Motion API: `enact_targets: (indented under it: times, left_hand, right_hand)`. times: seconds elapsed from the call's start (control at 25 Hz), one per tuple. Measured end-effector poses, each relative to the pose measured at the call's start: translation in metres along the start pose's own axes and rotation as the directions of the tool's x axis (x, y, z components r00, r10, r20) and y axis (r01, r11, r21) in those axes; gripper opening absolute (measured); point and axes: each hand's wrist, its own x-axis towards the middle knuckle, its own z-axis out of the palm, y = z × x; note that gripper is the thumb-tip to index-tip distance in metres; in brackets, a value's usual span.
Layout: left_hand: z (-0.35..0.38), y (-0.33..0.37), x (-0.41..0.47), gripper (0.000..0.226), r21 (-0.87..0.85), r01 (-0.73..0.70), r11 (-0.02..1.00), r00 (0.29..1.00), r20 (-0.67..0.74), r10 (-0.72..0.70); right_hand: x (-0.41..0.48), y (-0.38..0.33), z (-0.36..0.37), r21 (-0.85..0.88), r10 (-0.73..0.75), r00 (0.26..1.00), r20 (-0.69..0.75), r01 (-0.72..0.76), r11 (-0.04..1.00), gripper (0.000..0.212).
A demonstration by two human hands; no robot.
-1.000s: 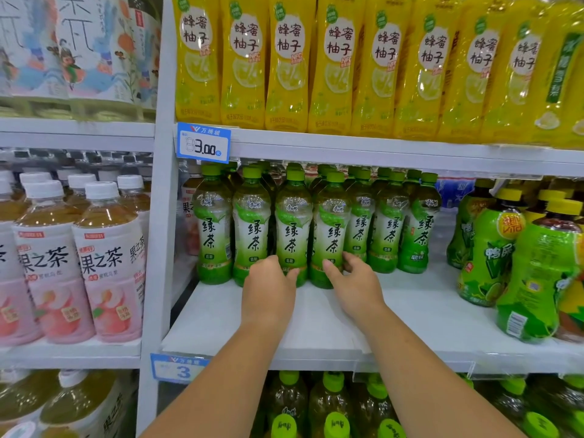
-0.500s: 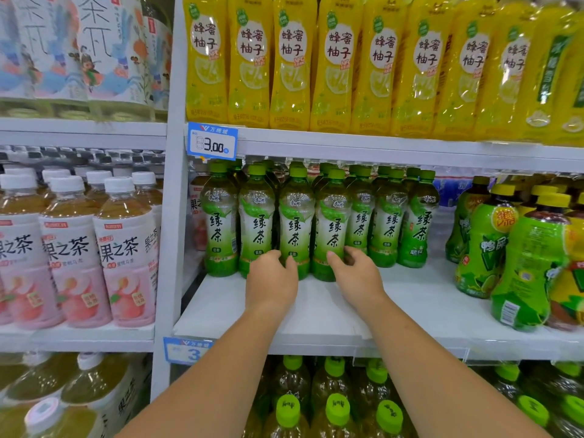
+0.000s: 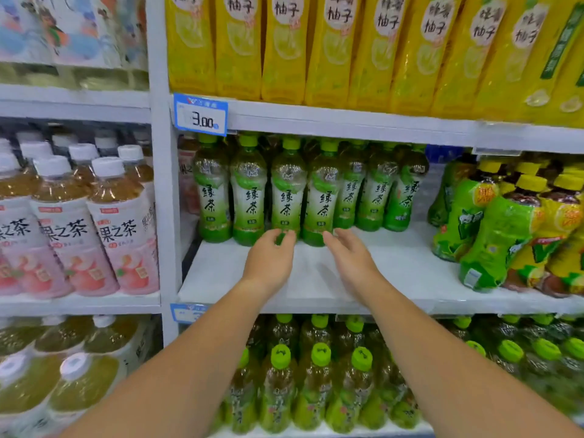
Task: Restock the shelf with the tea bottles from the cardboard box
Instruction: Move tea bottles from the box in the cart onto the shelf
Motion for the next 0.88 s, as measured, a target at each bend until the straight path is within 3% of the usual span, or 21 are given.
enact_targets:
  times: [0.28, 0.4, 0.56, 0.72, 0.88]
  left_hand:
    - [-0.023, 0.049, -0.056, 0.052, 0.027, 0.239, 0.971, 0.964, 0.114, -0.241]
    - [-0.030, 0.086, -0.100, 0.051, 0.105, 0.254, 0.961, 0.943, 0.193, -0.271]
    - [-0.039, 0.138, -0.172, 0.051, 0.126, 0.305, 0.944, 0.882, 0.335, -0.330]
    - [-0.025, 0.181, -0.242, 0.047, 0.097, 0.337, 0.936, 0.818, 0.462, -0.342]
    - [0.033, 0.217, -0.306, 0.047, 0.114, 0.320, 0.941, 0.701, 0.639, -0.316]
  right_hand:
    - [-0.063, -0.036, -0.032, 0.083, 0.268, 0.963, 0.028, -0.269, 0.959, 0.053]
    - [-0.108, -0.061, -0.062, 0.027, 0.318, 0.946, 0.068, -0.320, 0.947, 0.052]
    - [-0.185, -0.085, -0.112, 0.074, 0.416, 0.905, 0.088, -0.423, 0.903, 0.052]
    - [-0.270, -0.091, -0.173, 0.119, 0.531, 0.847, 0.020, -0.530, 0.840, 0.055]
    - [-0.353, -0.079, -0.246, 0.206, 0.616, 0.758, -0.214, -0.582, 0.787, 0.054]
